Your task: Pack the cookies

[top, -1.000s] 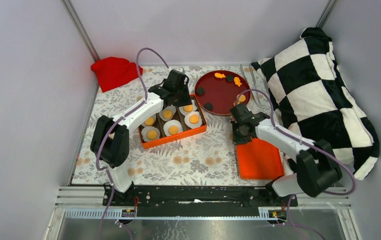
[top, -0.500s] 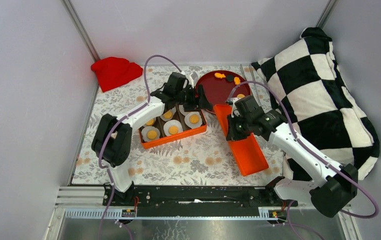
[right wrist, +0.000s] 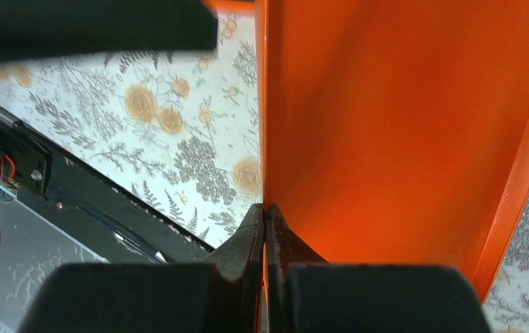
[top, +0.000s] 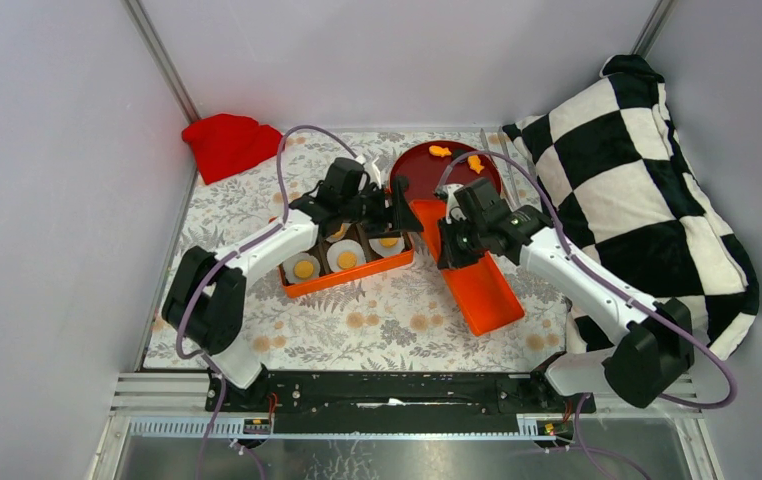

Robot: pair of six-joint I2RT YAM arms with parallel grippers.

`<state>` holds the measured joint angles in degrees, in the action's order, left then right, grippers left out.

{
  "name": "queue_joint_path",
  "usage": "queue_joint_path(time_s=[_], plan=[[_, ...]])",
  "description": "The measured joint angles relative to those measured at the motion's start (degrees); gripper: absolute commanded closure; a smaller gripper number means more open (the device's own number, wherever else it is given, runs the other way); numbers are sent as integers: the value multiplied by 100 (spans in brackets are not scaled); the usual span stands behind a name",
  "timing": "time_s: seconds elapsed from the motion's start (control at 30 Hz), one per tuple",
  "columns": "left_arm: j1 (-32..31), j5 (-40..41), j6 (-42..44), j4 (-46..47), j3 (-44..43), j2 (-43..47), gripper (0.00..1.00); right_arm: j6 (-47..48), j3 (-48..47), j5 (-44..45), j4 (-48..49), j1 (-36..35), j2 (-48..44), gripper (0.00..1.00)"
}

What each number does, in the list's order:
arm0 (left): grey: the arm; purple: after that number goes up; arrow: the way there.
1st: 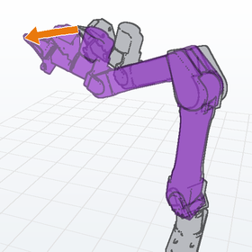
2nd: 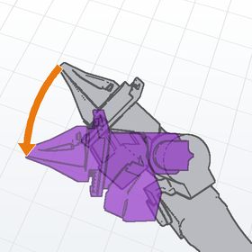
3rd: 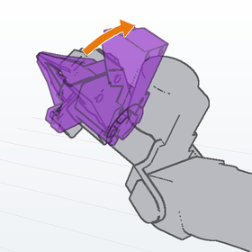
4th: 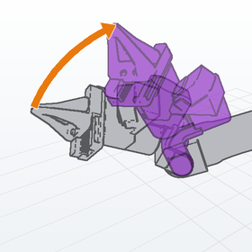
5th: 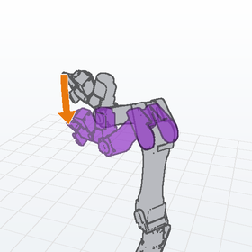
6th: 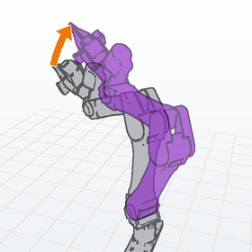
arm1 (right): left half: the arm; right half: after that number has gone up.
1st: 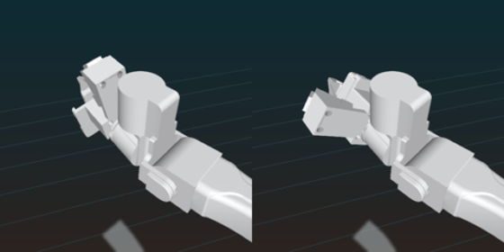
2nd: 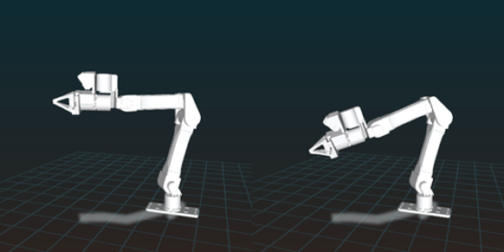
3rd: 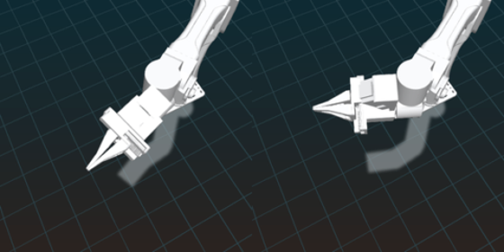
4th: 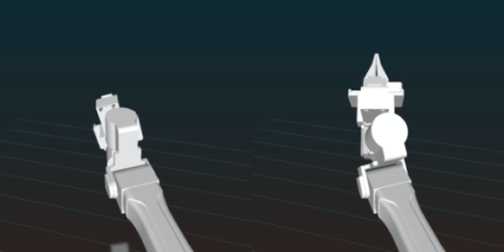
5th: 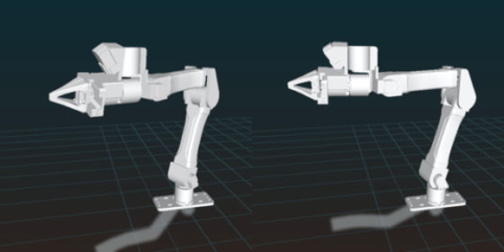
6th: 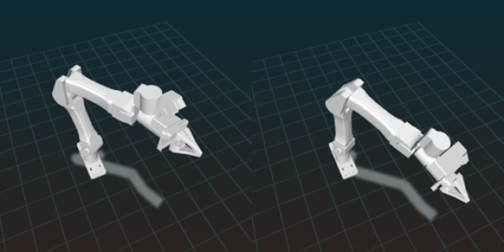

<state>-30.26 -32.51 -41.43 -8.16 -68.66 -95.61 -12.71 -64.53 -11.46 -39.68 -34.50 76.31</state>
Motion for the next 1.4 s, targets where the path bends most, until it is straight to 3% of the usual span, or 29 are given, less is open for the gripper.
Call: queue_joint_path(time_s=[0.27,0.4,0.6,0.9,0.97,1.1,1.4], plan=[[-271,79,-332,223,354,96,19,-39,-452,-221,466,-7,448,100],[-282,142,-437,334,240,-140,26,-107,-481,-428,612,-37,501,100],[-282,118,-719,516,57,-599,70,-208,-505,-621,813,-122,739,100],[-291,140,-863,577,4,-632,100,-256,-654,-623,975,-184,1178,100],[-282,175,-855,551,-15,-632,100,-251,-688,-608,966,-190,1202,90],[-282,367,-721,144,-249,-647,100,-166,-866,-330,907,-315,1198,53],[153,758,-210,-1617,-1941,-1080,100,535,-1198,1143,935,-918,153,43]])
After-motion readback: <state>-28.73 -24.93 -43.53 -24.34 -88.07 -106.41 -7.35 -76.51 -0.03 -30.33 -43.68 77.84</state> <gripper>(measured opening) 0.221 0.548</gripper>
